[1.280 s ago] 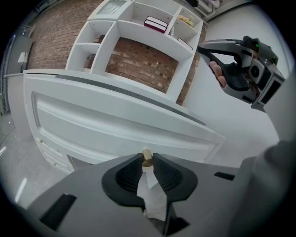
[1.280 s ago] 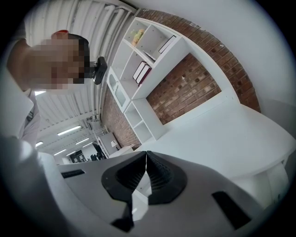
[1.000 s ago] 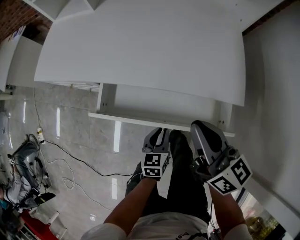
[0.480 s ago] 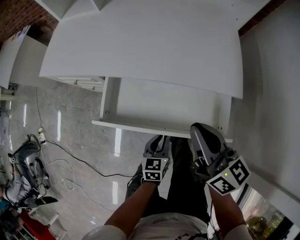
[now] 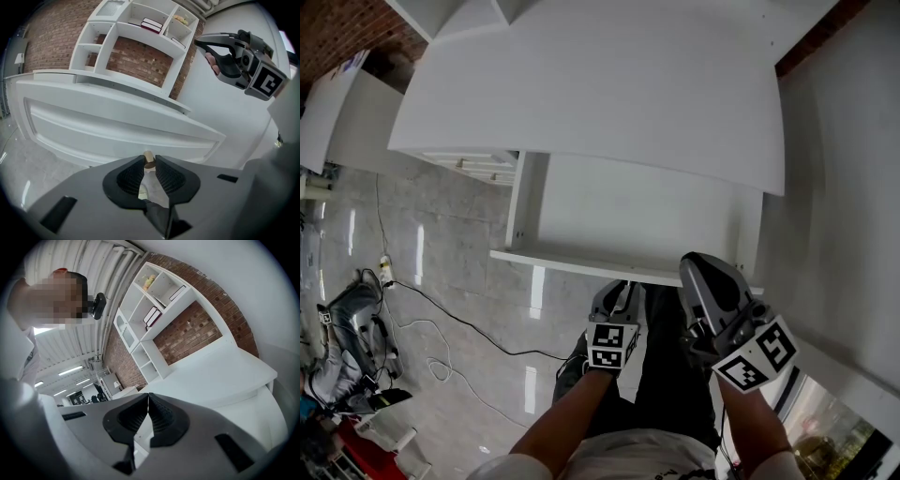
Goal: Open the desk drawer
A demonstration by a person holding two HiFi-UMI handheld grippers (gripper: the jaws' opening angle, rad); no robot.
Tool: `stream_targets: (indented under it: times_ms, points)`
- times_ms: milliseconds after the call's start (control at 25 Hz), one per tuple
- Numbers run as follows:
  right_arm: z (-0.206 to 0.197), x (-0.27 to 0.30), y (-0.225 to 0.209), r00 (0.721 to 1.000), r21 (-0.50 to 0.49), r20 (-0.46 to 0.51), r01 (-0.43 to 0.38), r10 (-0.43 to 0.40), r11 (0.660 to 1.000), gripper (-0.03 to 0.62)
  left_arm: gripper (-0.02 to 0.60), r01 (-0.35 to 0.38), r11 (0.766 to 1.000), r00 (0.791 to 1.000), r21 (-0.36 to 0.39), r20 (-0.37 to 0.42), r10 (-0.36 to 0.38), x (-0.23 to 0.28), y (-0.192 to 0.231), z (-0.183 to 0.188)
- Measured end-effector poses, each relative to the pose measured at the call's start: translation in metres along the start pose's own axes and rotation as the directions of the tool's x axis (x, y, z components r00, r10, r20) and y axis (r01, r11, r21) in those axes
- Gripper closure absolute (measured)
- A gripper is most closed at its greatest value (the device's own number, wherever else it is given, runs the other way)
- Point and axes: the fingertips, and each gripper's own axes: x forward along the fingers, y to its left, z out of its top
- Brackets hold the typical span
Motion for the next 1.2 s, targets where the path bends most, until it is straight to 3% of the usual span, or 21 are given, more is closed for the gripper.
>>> stream_targets:
  times_ms: [280,600,960,1200]
  points:
    - [0.008,0.001,0.009,1.000,0.004,0.002,-0.013,0.013,1.000,0.576,0.506,0.009,0.999,1.000,-0.040,-0.029,-0.010,-0.016,-0.002,-0.001]
    - [0.023,-0.001,0.026,0.999,0.001,-0.009,-0.033,0.033,0.999,0.576,0.514,0.076,0.996,0.997,0.038,-0.020,-0.076,-0.057,-0.025,0.033]
    - [0.055,-0.006,0.057,0.999,-0.059,-0.035,-0.044,0.042,0.997,0.576,0.555,0.139,0.984,0.983,0.110,0.101,-0.150,-0.117,-0.049,0.140]
    - [0.089,-0.007,0.084,0.998,-0.114,-0.025,-0.053,0.051,0.992,0.576,0.558,0.148,0.976,0.958,0.161,0.223,-0.182,-0.161,-0.066,0.229]
